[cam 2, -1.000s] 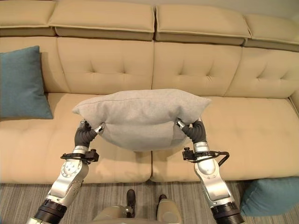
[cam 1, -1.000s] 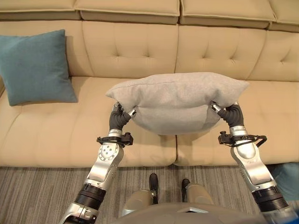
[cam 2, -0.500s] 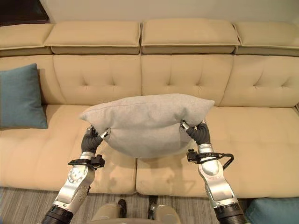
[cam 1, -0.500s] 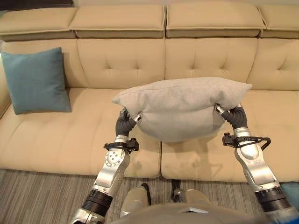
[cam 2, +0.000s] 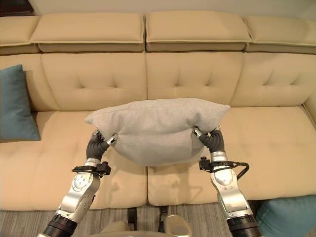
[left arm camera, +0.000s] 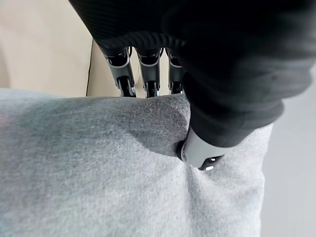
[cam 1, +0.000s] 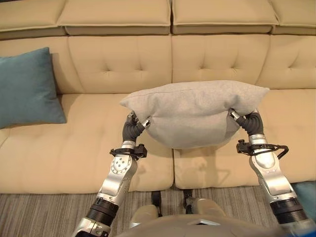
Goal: Pick up all the scattered cushions and arrange them neatly on the sofa.
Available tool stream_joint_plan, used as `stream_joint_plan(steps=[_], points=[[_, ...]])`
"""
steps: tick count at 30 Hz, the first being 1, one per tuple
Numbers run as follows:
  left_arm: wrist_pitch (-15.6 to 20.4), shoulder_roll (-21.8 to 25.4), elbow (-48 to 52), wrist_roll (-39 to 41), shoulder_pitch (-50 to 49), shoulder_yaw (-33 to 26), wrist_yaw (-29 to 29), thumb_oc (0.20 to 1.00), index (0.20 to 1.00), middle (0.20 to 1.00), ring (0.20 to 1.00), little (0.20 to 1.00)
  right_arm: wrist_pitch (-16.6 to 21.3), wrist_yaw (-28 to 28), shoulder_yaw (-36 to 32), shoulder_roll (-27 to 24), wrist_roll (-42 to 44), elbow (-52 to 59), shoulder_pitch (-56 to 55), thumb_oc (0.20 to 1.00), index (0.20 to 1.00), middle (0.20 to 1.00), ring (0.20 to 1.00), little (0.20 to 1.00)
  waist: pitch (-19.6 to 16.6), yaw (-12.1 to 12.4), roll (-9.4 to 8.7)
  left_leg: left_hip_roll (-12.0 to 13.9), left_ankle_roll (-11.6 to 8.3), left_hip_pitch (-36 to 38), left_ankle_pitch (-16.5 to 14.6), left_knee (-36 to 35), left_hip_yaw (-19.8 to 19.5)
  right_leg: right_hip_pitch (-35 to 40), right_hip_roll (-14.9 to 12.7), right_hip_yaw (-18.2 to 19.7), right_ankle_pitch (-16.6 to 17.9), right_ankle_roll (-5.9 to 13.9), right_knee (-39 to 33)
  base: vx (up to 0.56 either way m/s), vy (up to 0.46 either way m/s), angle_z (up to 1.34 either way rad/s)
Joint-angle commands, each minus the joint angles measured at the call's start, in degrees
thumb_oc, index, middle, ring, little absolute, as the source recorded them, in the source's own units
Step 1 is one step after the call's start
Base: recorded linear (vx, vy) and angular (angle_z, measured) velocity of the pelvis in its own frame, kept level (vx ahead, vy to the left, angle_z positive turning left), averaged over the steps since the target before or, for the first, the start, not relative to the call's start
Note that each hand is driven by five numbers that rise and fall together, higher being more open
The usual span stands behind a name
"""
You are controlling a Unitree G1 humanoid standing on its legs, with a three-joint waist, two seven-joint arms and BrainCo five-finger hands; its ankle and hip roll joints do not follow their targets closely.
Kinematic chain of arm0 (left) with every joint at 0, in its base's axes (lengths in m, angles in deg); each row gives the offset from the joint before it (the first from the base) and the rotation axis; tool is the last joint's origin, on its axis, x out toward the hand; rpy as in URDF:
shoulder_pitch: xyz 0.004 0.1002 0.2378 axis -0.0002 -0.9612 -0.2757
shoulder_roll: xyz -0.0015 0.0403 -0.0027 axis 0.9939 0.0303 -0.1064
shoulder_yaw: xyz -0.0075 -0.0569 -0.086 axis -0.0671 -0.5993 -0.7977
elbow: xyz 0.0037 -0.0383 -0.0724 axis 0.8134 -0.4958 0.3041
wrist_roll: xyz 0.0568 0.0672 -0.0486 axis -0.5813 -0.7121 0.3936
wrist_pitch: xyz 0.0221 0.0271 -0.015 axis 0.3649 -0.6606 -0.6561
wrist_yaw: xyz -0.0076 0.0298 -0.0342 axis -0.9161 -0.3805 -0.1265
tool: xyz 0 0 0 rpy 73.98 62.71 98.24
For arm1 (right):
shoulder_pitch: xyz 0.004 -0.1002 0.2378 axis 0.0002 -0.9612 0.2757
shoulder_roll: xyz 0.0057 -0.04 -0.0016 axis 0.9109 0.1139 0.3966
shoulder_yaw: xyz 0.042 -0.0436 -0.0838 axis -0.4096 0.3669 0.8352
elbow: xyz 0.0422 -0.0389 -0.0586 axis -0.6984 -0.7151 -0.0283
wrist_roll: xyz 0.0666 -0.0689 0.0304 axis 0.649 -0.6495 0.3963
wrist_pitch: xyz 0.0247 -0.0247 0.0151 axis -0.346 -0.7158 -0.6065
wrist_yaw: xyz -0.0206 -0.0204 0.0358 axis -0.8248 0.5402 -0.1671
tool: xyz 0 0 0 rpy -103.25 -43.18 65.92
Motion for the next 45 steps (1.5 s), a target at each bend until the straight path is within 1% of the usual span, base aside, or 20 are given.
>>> stream_joint_plan(steps=[1,5,6,7,9,11,12,13,18,19,23,26,30,31,37,40,45], points=[[5.39,2.07,7.38,-2.80,4.08,-0.85,0.77,0.200,0.200,0.200,0.200,0.200,5.18,-2.13,-1.34,1.65,-1.52,3.96,5.73,0.200,0.200,0.200,0.200,0.200,-5.26,0.09,-2.74,1.04,-1.29,-0.59,-6.67,3.58,1.52,3.91,-5.38,3.05,-6.21,8.86,1.44,0.04,0.031,0.03],[5.70,2.62,6.16,-5.22,7.54,-0.98,-1.77,0.200,0.200,0.200,0.200,0.200,4.89,-4.91,-0.11,2.40,-3.20,1.18,9.72,0.200,0.200,0.200,0.200,0.200,-5.42,0.48,-2.44,1.03,-1.22,0.04,-6.25,1.95,1.99,3.57,-5.55,3.26,-5.51,9.22,0.43,0.03,0.014,0.01],[5.81,2.69,4.98,-6.46,9.66,-0.88,-3.21,0.200,0.200,0.200,0.200,0.200,5.05,-6.33,0.47,2.67,-3.81,-0.39,11.82,0.200,0.200,0.200,0.200,0.200,-5.63,0.68,-2.19,1.05,-1.24,0.35,-6.03,1.22,2.09,3.40,-5.45,3.20,-5.45,9.32,0.16,0.00,0.000,0.00],[5.84,2.67,4.91,-6.49,9.79,-0.89,-3.25,0.200,0.200,0.200,0.200,0.200,5.09,-6.38,0.49,2.66,-3.83,-0.51,11.98,0.200,0.200,0.200,0.200,0.200,-5.54,0.69,-2.18,1.05,-1.24,0.38,-6.01,1.18,2.10,3.40,-5.44,3.21,-5.45,9.31,0.16,0.03,-0.007,-0.04],[5.62,3.11,2.46,-8.40,14.51,-0.11,-5.66,0.200,0.200,0.200,0.200,0.200,4.79,-8.57,1.96,2.86,-4.63,-2.90,16.32,0.200,0.200,0.200,0.200,0.200,-5.44,0.96,-2.03,1.27,-1.38,0.22,-5.72,0.79,2.10,2.85,-5.24,3.16,-5.45,9.36,0.16,-0.01,-0.040,-0.04],[5.53,3.52,-3.93,-9.09,25.46,2.71,-9.17,0.200,0.200,0.200,0.200,0.200,3.81,-12.04,5.52,2.95,-5.48,-8.06,25.71,0.200,0.200,0.200,0.200,0.200,-4.31,1.26,-1.82,1.89,-1.95,-1.70,-4.47,0.42,1.63,1.06,-4.76,2.56,-5.16,9.37,0.16,-0.10,-0.076,0.01],[5.60,3.52,-4.11,-9.09,25.71,2.71,-9.19,0.200,0.200,0.200,0.200,0.200,3.87,-12.08,5.52,2.94,-5.47,-8.22,25.95,0.200,0.200,0.200,0.200,0.200,-4.25,1.21,-1.82,1.89,-1.96,-1.81,-4.43,0.42,1.59,0.97,-4.76,2.52,-5.14,9.36,0.16,-0.13,-0.071,0.09],[5.58,3.60,-6.52,-8.71,30.29,4.02,-10.21,0.200,0.200,0.200,0.200,0.200,3.40,-13.31,6.62,2.74,-5.56,-9.97,29.38,0.200,0.200,0.200,0.200,0.200,-3.57,1.15,-1.65,2.10,-2.30,-3.31,-3.82,0.42,1.21,-0.29,-4.68,2.16,-4.96,9.36,0.16,-0.11,-0.056,0.10],[5.93,3.50,-13.58,-7.12,41.45,7.13,-12.29,0.200,0.200,0.200,0.200,0.200,2.46,-16.60,8.71,1.59,-4.99,-14.90,39.18,0.200,0.200,0.200,0.200,0.200,-1.64,0.65,-0.50,2.48,-3.69,-8.82,-1.51,0.42,0.00,-5.06,-4.48,0.70,-4.07,9.09,0.16,-0.12,-0.061,0.30],[6.05,4.21,-15.71,-7.13,45.43,7.96,-13.07,0.200,0.200,0.200,0.200,0.200,2.47,-17.70,9.16,0.96,-4.40,-17.03,43.14,0.200,0.200,0.200,0.200,0.200,-1.26,0.54,-0.26,2.44,-4.10,-11.23,-0.71,0.42,-0.22,-7.41,-4.43,0.43,-3.32,9.04,0.16,-0.13,-0.052,0.22],[7.00,4.91,-19.46,-6.08,51.18,8.35,-14.70,0.200,0.200,0.200,0.200,0.200,2.45,-20.37,9.51,-0.74,-4.19,-21.62,49.68,0.200,0.200,0.200,0.200,0.200,-1.81,0.40,-0.04,2.32,-4.69,-16.28,0.83,0.42,-0.66,-11.90,-4.34,0.18,-2.16,9.02,0.16,-0.07,-0.040,0.05],[7.68,5.45,-20.67,-5.57,52.83,8.60,-14.66,0.200,0.200,0.200,0.200,0.200,2.44,-21.14,9.74,-1.58,-3.74,-25.31,51.89,0.200,0.200,0.200,0.200,0.200,-2.20,0.53,0.21,2.31,-5.21,-19.58,1.93,0.42,-0.91,-15.05,-4.54,-0.10,-1.62,8.99,0.16,-0.04,-0.036,0.03],[7.66,6.20,-22.36,-5.17,54.11,9.11,-14.15,0.200,0.200,0.200,0.200,0.200,2.63,-21.12,11.06,-1.58,-2.75,-30.34,53.52,0.200,0.200,0.200,0.200,0.200,-2.25,0.92,0.38,2.58,-5.71,-21.34,2.36,0.42,-0.86,-16.84,-4.40,-0.03,-1.53,9.06,0.16,0.00,-0.039,0.00],[7.68,6.30,-22.59,-5.10,54.24,9.13,-14.05,0.200,0.200,0.200,0.200,0.200,2.47,-21.04,11.22,-1.69,-2.91,-30.67,53.82,0.200,0.200,0.200,0.200,0.200,-2.25,0.88,0.33,2.53,-5.72,-21.91,2.80,0.42,-0.93,-17.44,-4.50,-0.13,-1.21,9.08,0.16,0.00,0.000,0.00],[7.51,6.82,-23.61,-6.36,54.87,9.58,-13.47,0.200,0.200,0.200,0.200,0.200,2.47,-20.77,12.05,-1.60,-3.76,-32.75,53.76,0.200,0.200,0.200,0.200,0.200,-2.16,0.83,0.47,2.74,-6.19,-23.57,3.01,0.42,-1.18,-19.28,-4.38,-0.28,-1.12,9.20,0.16,0.00,-0.022,0.04],[7.37,7.00,-24.74,-6.99,54.32,9.75,-13.22,0.200,0.200,0.200,0.200,0.200,2.30,-20.46,12.80,-1.77,-5.17,-34.31,53.11,0.200,0.200,0.200,0.200,0.200,-2.75,0.63,0.44,2.76,-6.35,-24.61,3.19,0.42,-1.49,-20.39,-4.40,-0.20,-0.88,9.28,0.16,0.00,-0.008,0.02],[7.44,7.08,-25.26,-7.47,53.46,9.45,-13.35,0.200,0.200,0.200,0.200,0.200,1.23,-20.82,14.18,-3.89,-7.11,-35.96,55.80,0.200,0.200,0.200,0.200,0.200,-4.02,0.54,-0.19,2.70,-6.43,-26.03,3.24,0.42,-1.93,-21.99,-4.35,-0.24,-0.77,9.30,0.16,0.00,-0.006,0.00]])
